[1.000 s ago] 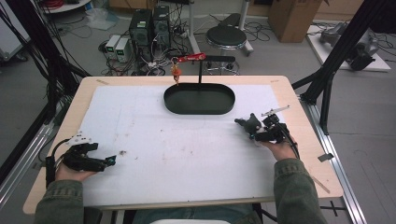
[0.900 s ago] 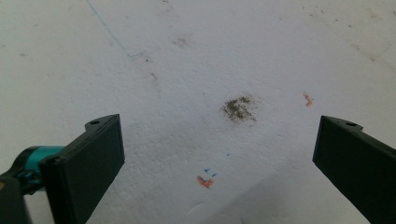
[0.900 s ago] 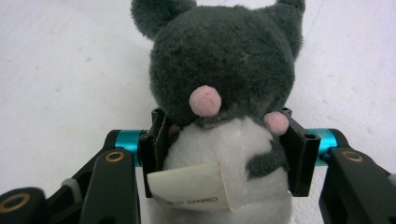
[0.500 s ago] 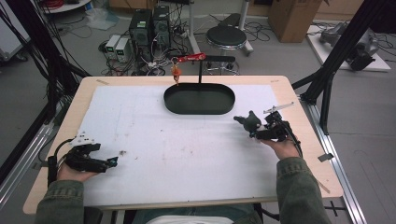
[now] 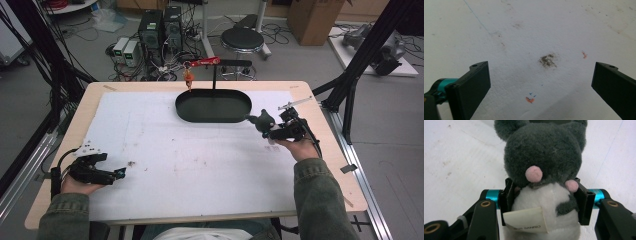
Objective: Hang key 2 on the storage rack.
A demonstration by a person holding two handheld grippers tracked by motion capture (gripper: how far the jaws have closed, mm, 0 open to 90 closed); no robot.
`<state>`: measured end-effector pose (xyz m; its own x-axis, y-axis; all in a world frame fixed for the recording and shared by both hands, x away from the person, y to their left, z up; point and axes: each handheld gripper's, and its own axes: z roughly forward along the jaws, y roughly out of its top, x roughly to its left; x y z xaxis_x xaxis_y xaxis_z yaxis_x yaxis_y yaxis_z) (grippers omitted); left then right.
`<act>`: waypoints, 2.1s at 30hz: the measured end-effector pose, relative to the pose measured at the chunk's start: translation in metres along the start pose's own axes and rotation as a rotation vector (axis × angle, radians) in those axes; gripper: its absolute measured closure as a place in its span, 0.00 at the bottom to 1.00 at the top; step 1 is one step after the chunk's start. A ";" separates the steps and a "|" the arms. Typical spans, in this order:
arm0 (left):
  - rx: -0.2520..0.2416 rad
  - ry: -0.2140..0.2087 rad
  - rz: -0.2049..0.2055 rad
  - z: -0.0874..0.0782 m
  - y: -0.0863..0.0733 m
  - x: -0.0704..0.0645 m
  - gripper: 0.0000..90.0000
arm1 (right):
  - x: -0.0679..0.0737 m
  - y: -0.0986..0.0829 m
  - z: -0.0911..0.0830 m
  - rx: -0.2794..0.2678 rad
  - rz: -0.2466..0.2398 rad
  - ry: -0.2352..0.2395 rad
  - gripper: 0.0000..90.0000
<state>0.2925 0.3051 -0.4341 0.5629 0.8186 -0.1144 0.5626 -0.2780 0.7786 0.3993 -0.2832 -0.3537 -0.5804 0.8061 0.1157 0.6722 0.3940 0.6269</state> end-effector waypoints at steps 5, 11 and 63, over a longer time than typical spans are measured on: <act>-0.003 0.006 0.001 0.000 0.000 -0.001 0.03 | 0.003 0.008 -0.003 -0.005 -0.003 0.006 0.50; -0.005 0.013 0.001 0.001 0.001 -0.001 0.03 | 0.008 0.026 -0.012 -0.022 -0.010 0.018 0.50; -0.005 0.022 0.025 0.003 0.012 -0.007 0.03 | 0.018 0.148 0.002 0.005 -0.036 0.037 0.50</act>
<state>0.2967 0.2946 -0.4259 0.5630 0.8224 -0.0812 0.5455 -0.2961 0.7841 0.4893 -0.2096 -0.2605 -0.6210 0.7743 0.1217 0.6526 0.4248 0.6274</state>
